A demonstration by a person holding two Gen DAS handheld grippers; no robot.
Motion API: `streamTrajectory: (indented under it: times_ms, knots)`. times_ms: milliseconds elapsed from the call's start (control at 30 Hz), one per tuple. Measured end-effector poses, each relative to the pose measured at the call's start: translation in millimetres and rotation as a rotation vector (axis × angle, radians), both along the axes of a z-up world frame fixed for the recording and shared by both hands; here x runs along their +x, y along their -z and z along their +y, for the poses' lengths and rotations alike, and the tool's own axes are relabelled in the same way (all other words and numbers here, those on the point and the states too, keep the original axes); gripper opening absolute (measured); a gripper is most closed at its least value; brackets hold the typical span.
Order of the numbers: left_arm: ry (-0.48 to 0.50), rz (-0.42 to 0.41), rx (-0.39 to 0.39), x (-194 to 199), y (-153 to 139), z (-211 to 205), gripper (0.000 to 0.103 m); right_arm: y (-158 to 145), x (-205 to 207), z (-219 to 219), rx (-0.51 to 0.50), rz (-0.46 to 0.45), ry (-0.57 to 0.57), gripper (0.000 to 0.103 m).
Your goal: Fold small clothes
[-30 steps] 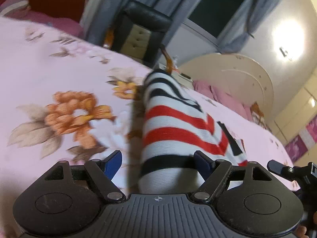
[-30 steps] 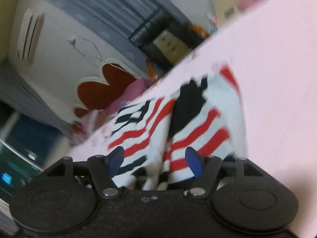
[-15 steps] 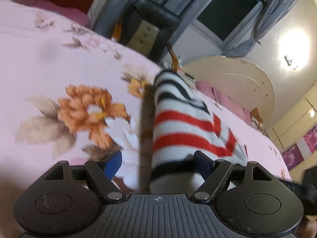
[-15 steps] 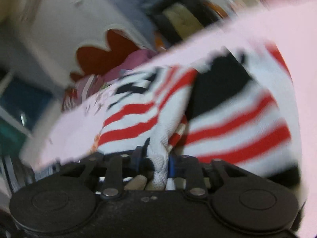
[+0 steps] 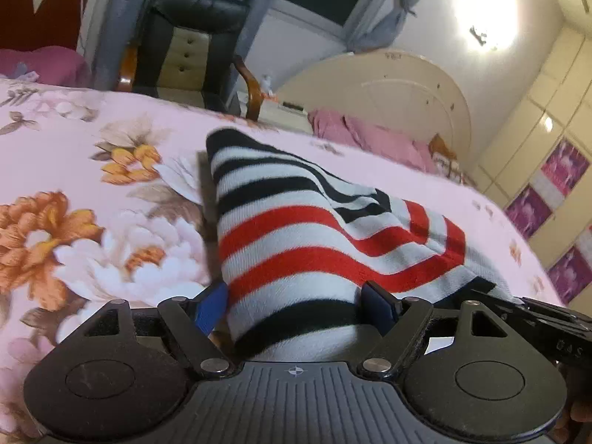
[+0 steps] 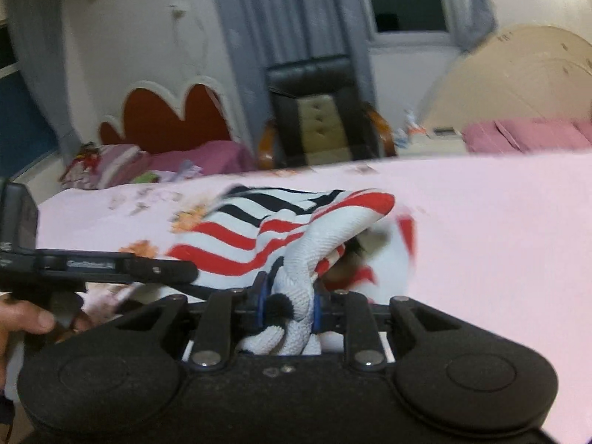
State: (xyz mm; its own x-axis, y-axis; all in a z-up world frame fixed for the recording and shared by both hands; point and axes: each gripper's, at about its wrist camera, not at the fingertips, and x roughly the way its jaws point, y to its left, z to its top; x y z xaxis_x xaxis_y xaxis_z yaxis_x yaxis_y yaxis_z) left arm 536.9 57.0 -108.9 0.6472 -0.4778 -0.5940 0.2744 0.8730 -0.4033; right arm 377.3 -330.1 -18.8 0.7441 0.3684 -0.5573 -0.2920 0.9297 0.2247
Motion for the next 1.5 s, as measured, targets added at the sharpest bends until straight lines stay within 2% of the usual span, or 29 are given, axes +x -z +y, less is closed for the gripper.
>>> streamTrajectory:
  times_ms: [133, 233, 300, 367, 467, 567, 600, 633, 667, 800, 867, 967, 1000, 1033, 1067, 1200, 1267, 1367, 1400, 1433, 1500]
  knots:
    - [0.003, -0.002, 0.019, 3.0, -0.7, -6.6, 0.078, 17.2, 3.7, -11.3, 0.022, 0.035, 0.038, 0.021]
    - [0.017, -0.009, 0.041, 2.7, 0.5, -7.9, 0.078, 10.0, -0.2, -9.4, 0.028, -0.009, 0.043, 0.021]
    - [0.020, 0.008, 0.052, 3.7, 6.0, -9.5, 0.079, 18.5, 7.2, -10.8, 0.046, 0.026, 0.056, 0.021]
    - [0.033, 0.012, 0.052, 5.1, 12.9, -12.5, 0.082, 38.2, 14.6, -14.0, 0.019, 0.090, 0.076, 0.022]
    - [0.044, 0.004, 0.049, 4.1, 13.2, -9.2, 0.085, 46.9, 13.0, -22.0, 0.087, 0.107, 0.123, 0.022]
    - [0.061, -0.024, 0.045, 2.2, 2.7, -1.9, 0.085, 38.0, 9.7, -28.8, 0.139, 0.105, 0.141, 0.033]
    - [0.061, -0.043, 0.048, 2.2, -0.4, 0.7, 0.085, 33.6, 9.6, -33.9, 0.154, 0.087, 0.168, 0.053]
    - [0.060, -0.056, 0.049, 3.5, -2.4, 3.3, 0.085, 29.3, 11.6, -40.9, 0.175, 0.058, 0.201, 0.064]
    - [0.054, -0.058, 0.046, 7.2, -3.5, 6.5, 0.085, 26.9, 16.5, -47.2, 0.204, 0.049, 0.216, 0.063]
    - [0.010, -0.041, 0.015, 21.5, -3.1, 16.3, 0.085, 36.1, 59.8, -63.0, 0.345, 0.167, 0.210, 0.040]
    - [0.005, -0.034, 0.009, 26.5, -1.9, 16.3, 0.085, 43.2, 76.2, -60.5, 0.323, 0.190, 0.219, 0.037]
    - [0.007, -0.023, 0.003, 33.4, 0.4, 14.1, 0.085, 55.2, 92.9, -65.9, 0.385, 0.207, 0.222, 0.035]
    - [0.006, -0.020, 0.003, 36.1, 1.5, 12.7, 0.085, 58.8, 96.9, -68.5, 0.407, 0.204, 0.220, 0.026]
    - [0.006, -0.017, 0.003, 39.1, 2.8, 11.1, 0.085, 60.5, 98.5, -69.9, 0.413, 0.196, 0.212, 0.011]
    - [0.003, -0.012, 0.015, 42.6, 4.1, 8.2, 0.085, 59.3, 98.9, -67.1, 0.383, 0.172, 0.198, 0.011]
    - [0.018, -0.012, 0.068, 53.1, 8.2, -8.5, 0.085, 46.2, 79.4, -48.3, 0.148, 0.001, 0.173, 0.010]
    - [0.029, 0.010, 0.089, 59.8, 13.9, -15.7, 0.085, 54.1, 79.6, -42.8, 0.080, 0.008, 0.168, 0.010]
    - [0.036, 0.008, 0.096, 60.5, 11.6, -16.4, 0.085, 62.8, 88.9, -47.7, 0.121, 0.060, 0.174, 0.010]
    - [0.031, -0.008, 0.102, 58.8, 5.6, -14.9, 0.085, 58.6, 88.7, -50.8, 0.136, 0.074, 0.175, 0.016]
    - [0.025, -0.039, 0.099, 56.2, -2.7, -13.2, 0.085, 52.5, 86.0, -53.5, 0.135, 0.069, 0.184, 0.028]
    - [0.032, -0.108, 0.043, 52.7, -22.2, -9.5, 0.085, 40.1, 76.9, -59.5, 0.123, -0.013, 0.219, 0.027]
